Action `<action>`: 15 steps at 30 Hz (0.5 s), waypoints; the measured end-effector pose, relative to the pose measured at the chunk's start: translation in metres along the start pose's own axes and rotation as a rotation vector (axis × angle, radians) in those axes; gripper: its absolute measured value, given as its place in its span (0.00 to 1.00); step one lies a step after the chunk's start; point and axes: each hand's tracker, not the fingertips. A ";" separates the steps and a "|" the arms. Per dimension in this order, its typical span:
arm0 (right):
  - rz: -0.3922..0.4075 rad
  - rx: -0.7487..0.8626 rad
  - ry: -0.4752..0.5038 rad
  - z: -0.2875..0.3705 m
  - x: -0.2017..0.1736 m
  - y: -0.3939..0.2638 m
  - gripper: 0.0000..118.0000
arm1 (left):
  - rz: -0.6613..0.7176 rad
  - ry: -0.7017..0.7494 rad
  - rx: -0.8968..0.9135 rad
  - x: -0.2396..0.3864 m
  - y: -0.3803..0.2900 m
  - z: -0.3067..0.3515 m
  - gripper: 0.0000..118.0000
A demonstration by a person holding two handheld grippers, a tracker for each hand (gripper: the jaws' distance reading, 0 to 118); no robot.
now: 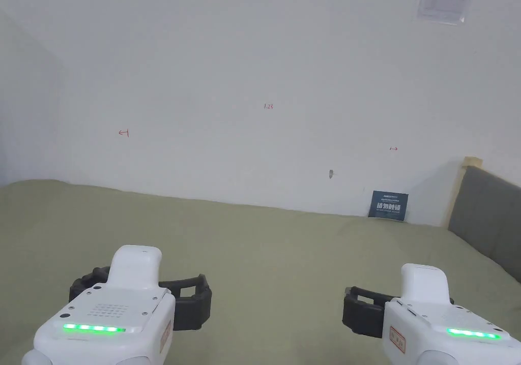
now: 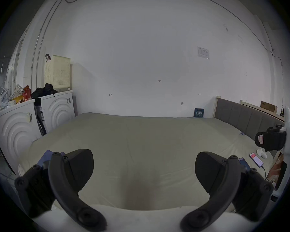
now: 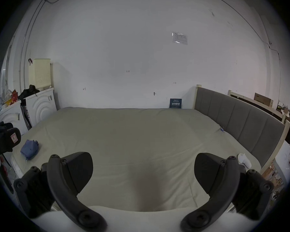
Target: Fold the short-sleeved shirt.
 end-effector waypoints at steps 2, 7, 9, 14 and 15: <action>-0.019 -0.003 0.017 0.000 0.001 0.001 1.00 | 0.009 -0.008 -0.001 -0.001 0.000 0.001 1.00; -0.004 -0.024 0.022 -0.005 0.000 -0.002 1.00 | -0.019 0.026 0.015 0.002 -0.003 0.002 1.00; -0.002 -0.033 0.018 -0.007 0.000 -0.003 1.00 | -0.021 0.031 0.011 0.002 -0.003 0.002 1.00; -0.054 -0.059 0.018 -0.008 0.001 -0.003 0.98 | -0.015 0.021 0.005 0.000 -0.004 0.003 1.00; -0.055 -0.067 0.004 -0.010 0.002 -0.003 0.98 | -0.016 0.022 0.002 0.000 -0.004 0.003 1.00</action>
